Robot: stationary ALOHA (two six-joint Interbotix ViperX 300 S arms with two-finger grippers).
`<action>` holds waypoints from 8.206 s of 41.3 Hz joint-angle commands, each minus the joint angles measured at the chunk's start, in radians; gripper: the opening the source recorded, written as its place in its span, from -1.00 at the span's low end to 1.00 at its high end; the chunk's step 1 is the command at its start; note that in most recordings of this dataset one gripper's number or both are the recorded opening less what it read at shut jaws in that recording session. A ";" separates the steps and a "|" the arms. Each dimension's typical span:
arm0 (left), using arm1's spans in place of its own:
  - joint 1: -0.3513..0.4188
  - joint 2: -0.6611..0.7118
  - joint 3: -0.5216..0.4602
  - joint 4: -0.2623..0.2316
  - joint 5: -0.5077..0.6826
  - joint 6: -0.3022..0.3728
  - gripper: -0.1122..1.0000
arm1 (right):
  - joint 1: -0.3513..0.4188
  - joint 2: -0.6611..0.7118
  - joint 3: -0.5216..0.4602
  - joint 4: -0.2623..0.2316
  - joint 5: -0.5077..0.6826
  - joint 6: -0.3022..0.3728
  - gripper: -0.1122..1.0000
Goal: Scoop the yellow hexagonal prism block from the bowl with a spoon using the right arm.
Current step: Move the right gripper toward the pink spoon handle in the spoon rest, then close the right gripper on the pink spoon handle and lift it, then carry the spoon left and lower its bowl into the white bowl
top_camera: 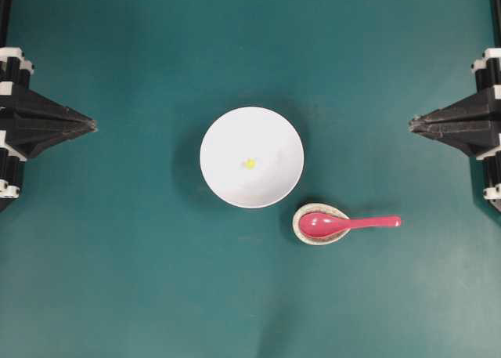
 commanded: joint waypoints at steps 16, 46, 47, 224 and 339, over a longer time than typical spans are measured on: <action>0.003 0.012 -0.034 0.005 0.035 -0.003 -0.79 | -0.005 0.034 -0.015 -0.003 -0.005 0.005 -0.61; 0.003 0.037 -0.031 0.005 0.037 -0.005 -0.79 | 0.034 0.295 0.020 0.057 -0.135 0.014 0.25; 0.003 0.037 -0.031 0.006 0.037 -0.005 -0.79 | 0.038 0.310 0.021 0.061 -0.149 0.014 0.25; 0.003 0.037 -0.031 0.005 0.048 -0.009 -0.79 | 0.284 0.577 0.072 0.534 -0.368 -0.135 -0.36; 0.051 0.015 -0.031 0.011 0.156 0.003 -0.79 | -0.179 0.942 -0.589 0.426 0.784 -0.201 -0.36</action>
